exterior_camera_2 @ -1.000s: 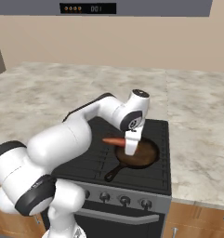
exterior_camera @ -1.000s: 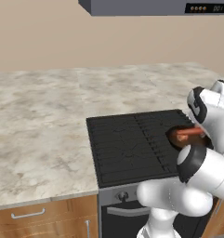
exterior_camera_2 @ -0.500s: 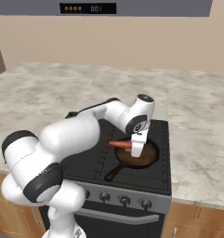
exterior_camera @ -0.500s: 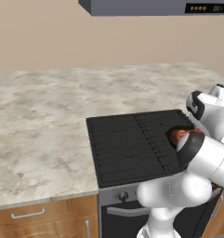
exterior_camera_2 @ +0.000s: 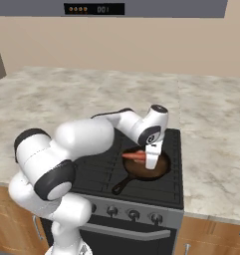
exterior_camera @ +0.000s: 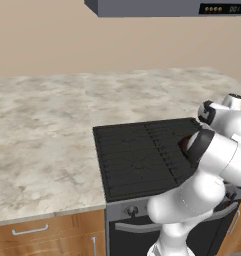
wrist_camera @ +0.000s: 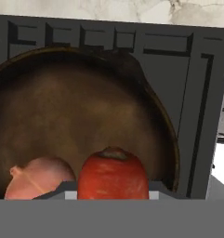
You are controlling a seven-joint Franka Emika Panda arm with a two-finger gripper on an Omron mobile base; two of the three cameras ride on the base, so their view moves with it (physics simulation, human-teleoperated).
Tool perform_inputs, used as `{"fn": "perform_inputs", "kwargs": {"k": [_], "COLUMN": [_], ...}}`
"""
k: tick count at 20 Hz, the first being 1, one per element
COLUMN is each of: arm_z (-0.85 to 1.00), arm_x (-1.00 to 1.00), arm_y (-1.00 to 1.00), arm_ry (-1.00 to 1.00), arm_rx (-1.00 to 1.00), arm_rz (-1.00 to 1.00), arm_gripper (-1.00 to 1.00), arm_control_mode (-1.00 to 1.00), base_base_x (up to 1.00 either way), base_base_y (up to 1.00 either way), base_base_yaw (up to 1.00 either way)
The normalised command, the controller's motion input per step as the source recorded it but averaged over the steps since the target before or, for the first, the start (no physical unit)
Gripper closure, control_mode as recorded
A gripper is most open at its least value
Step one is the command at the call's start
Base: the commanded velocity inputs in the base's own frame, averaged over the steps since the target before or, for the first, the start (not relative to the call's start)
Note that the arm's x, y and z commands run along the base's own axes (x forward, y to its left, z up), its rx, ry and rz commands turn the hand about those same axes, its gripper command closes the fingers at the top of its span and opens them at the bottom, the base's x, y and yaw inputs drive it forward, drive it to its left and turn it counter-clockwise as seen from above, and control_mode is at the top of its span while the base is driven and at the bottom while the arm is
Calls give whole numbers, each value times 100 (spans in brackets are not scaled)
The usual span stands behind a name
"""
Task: Put the onion and carrot in the pan. Then turn on the front right burner and set the heat to medium.
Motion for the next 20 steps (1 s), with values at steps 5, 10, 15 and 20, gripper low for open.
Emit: {"fn": "perform_inputs", "kwargs": {"k": [5,10,15,20], "arm_z": [-19,-19,-19,-15], "arm_x": [19,17,13,9], "arm_y": [-18,-15,-4,0], "arm_ry": [0,0,0,0], "arm_rx": [-1,-2,-5,-9], "arm_rz": [0,0,0,0], "arm_gripper": [100,100,100,-100], "arm_control_mode": [-100,-100,-100,-100], "base_base_x": [0,0,0,0], "base_base_y": [0,0,0,0], "base_base_yaw": [0,0,0,0]}}
